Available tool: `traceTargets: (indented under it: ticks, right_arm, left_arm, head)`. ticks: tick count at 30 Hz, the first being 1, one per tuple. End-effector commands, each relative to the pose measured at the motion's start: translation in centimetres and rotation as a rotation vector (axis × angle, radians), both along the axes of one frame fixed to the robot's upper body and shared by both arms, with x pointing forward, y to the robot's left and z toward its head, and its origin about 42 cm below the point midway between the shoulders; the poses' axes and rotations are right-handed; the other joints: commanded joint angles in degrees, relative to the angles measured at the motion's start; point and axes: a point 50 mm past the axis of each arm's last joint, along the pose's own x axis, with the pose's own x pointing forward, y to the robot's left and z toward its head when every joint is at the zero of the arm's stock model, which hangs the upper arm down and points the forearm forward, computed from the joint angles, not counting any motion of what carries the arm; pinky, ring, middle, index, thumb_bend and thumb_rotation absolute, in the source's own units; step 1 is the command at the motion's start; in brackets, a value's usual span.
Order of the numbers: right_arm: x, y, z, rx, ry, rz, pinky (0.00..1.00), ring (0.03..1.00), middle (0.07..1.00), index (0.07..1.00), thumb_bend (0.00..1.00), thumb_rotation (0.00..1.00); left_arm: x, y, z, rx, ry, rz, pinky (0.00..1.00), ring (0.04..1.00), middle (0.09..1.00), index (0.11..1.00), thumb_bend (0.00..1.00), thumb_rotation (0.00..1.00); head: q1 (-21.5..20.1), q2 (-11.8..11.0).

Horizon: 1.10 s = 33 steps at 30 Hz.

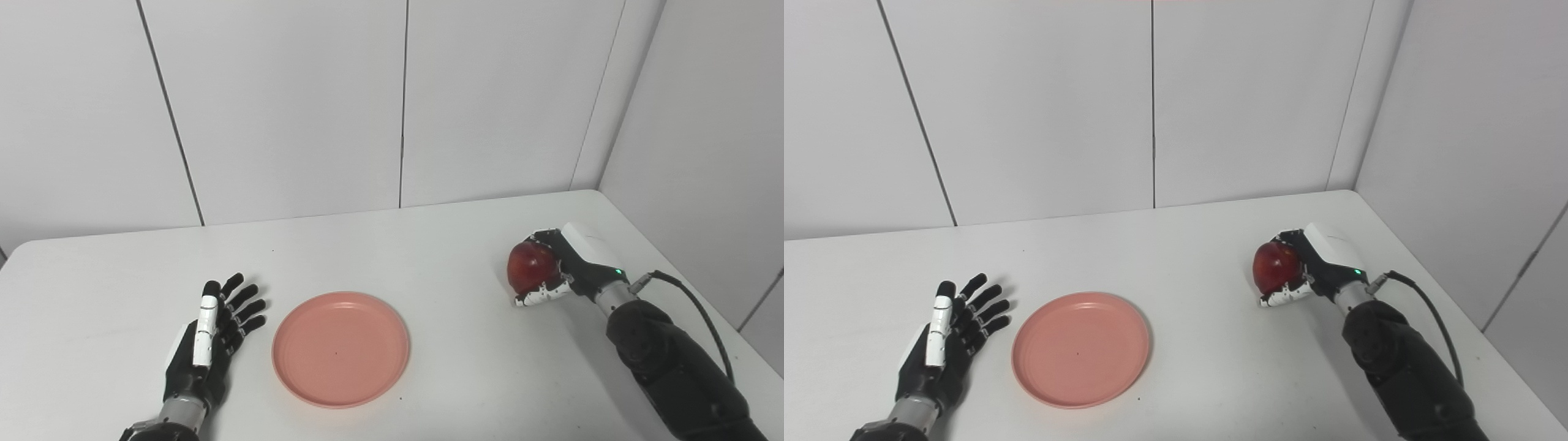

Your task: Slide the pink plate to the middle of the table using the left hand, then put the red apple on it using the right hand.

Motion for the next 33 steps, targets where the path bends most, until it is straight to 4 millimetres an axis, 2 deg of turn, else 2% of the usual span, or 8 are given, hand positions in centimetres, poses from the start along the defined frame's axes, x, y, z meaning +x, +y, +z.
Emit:
traceTargets:
  ticks: [1, 7, 13, 22, 26, 33]
  right_arm:
    - [1.1, 0.8, 4.1, 0.004, -0.13, 0.055, 0.17, 0.234, 0.47, 0.487, 0.52, 0.0]
    - [1.4, 2.9, 5.5, 0.034, -0.165, 0.136, 0.17, 0.225, 0.47, 0.487, 0.52, 0.0]
    - [1.4, 5.7, 6.9, 0.076, -0.194, 0.206, 0.21, 0.278, 0.473, 0.487, 0.52, 0.0]
    - [1.0, 11.0, 9.3, 0.051, -0.209, 0.321, 0.23, 0.293, 0.474, 0.487, 0.52, 0.0]
    - [1.1, 13.2, 9.6, 0.075, -0.228, 0.394, 0.23, 0.292, 0.459, 0.497, 0.52, 0.0]
    - [1.4, 16.7, 9.5, 0.105, -0.245, 0.446, 0.2, 0.258, 0.471, 0.486, 0.53, 0.0]
  left_arm:
    - [0.0, -0.4, 0.1, 0.007, 0.013, -0.004, 0.8, 0.825, 0.874, 0.881, 0.63, 0.98]
    - [0.2, -0.8, 0.1, 0.001, 0.02, -0.005, 0.78, 0.814, 0.866, 0.872, 0.64, 0.98]
    - [0.4, -1.2, 0.1, -0.001, 0.026, -0.012, 0.77, 0.818, 0.864, 0.871, 0.63, 0.98]
    - [0.8, -1.8, 0.6, 0.013, 0.007, 0.012, 0.76, 0.807, 0.858, 0.874, 0.63, 1.0]
    - [1.0, -2.0, 0.7, 0.009, 0.016, 0.021, 0.76, 0.8, 0.857, 0.86, 0.67, 0.98]
    - [1.3, -2.3, 1.0, 0.008, 0.021, 0.031, 0.76, 0.798, 0.851, 0.855, 0.67, 0.98]
  head:
    - [0.71, 0.34]
    - [3.18, 0.53]
    - [4.97, 1.01]
    - [8.72, 2.58]
    - [9.1, 2.71]
    - [10.34, 2.91]
